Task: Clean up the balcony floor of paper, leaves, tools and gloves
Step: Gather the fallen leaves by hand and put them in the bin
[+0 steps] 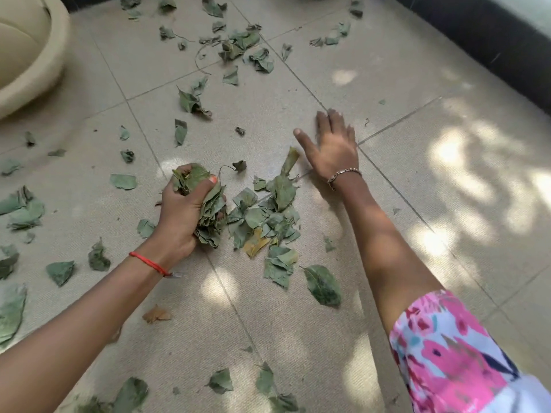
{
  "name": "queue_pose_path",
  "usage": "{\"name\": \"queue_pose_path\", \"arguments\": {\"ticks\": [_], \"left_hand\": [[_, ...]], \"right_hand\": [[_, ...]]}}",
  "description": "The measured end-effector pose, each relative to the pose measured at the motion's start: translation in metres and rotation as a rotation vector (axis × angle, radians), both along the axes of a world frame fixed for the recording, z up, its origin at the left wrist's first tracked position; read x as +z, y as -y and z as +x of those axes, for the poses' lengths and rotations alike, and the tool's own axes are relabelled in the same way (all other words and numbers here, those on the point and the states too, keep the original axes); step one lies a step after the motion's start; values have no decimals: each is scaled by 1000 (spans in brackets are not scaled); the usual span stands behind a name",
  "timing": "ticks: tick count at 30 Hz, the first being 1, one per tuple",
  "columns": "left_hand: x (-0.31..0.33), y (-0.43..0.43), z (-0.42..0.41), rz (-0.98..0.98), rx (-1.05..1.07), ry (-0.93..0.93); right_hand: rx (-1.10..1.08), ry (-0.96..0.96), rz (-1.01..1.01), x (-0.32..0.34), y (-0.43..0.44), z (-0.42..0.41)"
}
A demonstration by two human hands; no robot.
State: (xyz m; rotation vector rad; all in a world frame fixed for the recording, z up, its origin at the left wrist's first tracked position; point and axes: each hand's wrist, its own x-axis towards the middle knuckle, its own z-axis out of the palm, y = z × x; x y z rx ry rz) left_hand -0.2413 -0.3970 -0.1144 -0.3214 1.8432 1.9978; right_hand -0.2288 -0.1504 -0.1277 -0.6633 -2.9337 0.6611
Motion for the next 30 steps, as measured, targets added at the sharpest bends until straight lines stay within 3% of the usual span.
{"name": "queue_pose_path", "arguments": {"ticks": [3, 6, 8, 13, 15, 19, 22, 25, 27, 30], "left_hand": [[1, 6, -1, -9, 15, -13], [6, 9, -1, 19, 52, -27], [8, 11, 0, 47, 63, -31], [13, 22, 2, 50, 60, -36], [13, 26, 1, 37, 80, -42], [13, 30, 1, 60, 105, -30], [12, 29, 3, 60, 105, -30], [10, 28, 5, 46, 80, -39], [8, 28, 5, 15, 63, -48], [4, 28, 6, -22, 8, -77]], "right_hand": [[251, 32, -25, 0, 28, -2], [415, -82, -372, 6, 59, 0], [424, -172, -480, 8, 71, -8], [497, 30, -82, -1, 82, -38], [557, 32, -92, -3, 84, -32], [667, 27, -309, 3, 82, 3], [538, 16, -502, 18, 80, 32], [201, -324, -672, 39, 79, 72], [16, -465, -609, 41, 79, 104], [-91, -267, -409, 23, 94, 153]]}}
